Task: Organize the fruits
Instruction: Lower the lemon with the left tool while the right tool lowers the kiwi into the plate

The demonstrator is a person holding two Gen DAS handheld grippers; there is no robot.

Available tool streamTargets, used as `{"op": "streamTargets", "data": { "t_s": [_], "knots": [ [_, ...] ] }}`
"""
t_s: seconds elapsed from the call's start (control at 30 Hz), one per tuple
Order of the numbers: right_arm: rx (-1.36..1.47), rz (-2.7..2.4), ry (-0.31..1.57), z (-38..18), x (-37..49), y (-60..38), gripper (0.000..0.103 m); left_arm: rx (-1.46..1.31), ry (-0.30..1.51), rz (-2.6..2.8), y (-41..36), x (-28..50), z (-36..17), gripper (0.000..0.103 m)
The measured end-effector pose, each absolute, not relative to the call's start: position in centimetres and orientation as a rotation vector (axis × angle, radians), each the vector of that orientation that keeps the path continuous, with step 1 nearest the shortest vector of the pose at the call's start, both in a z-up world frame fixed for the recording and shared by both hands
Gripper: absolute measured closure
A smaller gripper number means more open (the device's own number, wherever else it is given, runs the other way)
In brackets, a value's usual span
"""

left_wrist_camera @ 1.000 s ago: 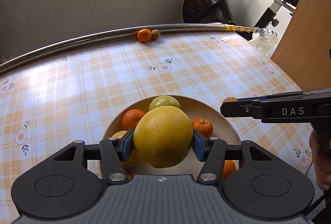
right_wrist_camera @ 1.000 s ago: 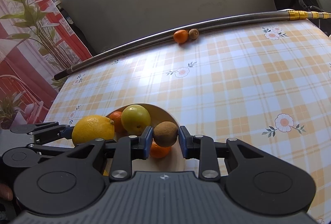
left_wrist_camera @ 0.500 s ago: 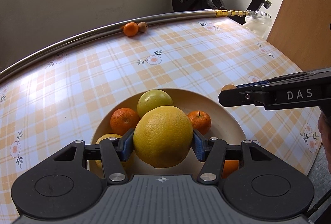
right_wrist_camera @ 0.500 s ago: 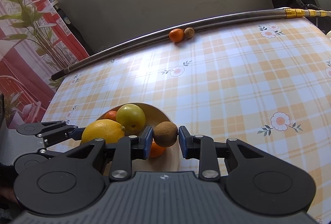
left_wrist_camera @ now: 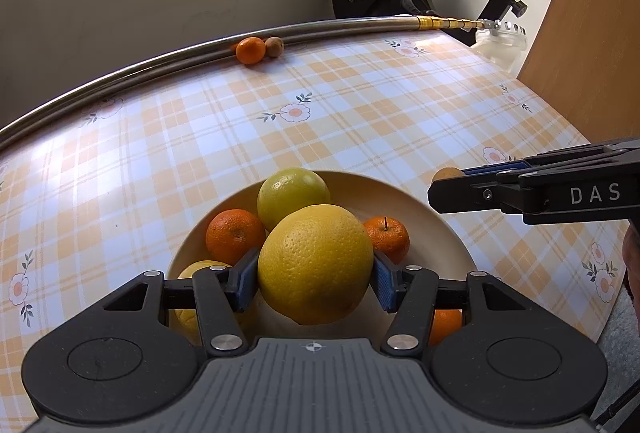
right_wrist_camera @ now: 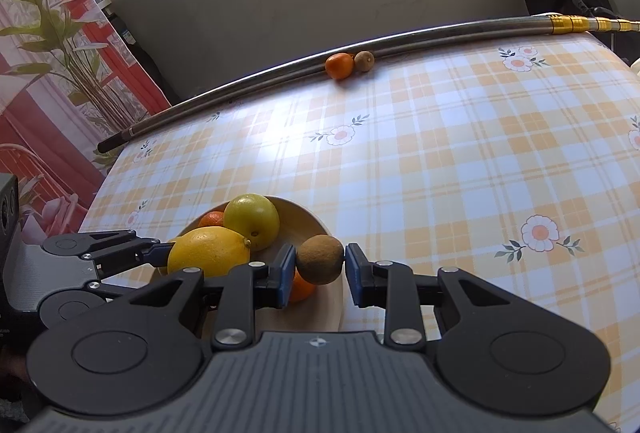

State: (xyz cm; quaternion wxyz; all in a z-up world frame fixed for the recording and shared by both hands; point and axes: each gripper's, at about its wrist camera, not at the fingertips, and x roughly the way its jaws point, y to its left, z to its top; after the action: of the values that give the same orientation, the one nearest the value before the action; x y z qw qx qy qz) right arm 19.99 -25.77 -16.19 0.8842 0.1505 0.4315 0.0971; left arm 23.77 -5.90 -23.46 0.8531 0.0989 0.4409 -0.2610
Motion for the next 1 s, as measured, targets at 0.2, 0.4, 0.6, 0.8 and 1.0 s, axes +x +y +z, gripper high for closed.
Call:
{"op": "streamTargets", "data": {
  "t_s": [0.2, 0.4, 0.6, 0.8, 1.0],
  "knots": [
    [0.314, 0.198, 0.900, -16.2, 20.0, -26.0, 0.073, 0.193, 0.942, -0.550, -5.7, 23.8, -23.6, 0.043],
    [0.315, 0.198, 0.900, -16.2, 20.0, -26.1, 0.073, 0.134, 0.940, -0.538, -4.9, 24.1, -23.2, 0.043],
    [0.318, 0.195, 0.903, -16.3, 20.0, -26.2, 0.073, 0.113, 0.929, -0.526, -4.4, 24.1, -22.8, 0.043],
    [0.318, 0.194, 0.904, -16.3, 20.0, -26.1, 0.073, 0.108, 0.913, -0.522, -4.0, 23.9, -22.4, 0.043],
    [0.318, 0.194, 0.906, -16.4, 20.0, -26.1, 0.073, 0.137, 0.877, -0.502, -3.9, 23.3, -21.6, 0.043]
  ]
}}
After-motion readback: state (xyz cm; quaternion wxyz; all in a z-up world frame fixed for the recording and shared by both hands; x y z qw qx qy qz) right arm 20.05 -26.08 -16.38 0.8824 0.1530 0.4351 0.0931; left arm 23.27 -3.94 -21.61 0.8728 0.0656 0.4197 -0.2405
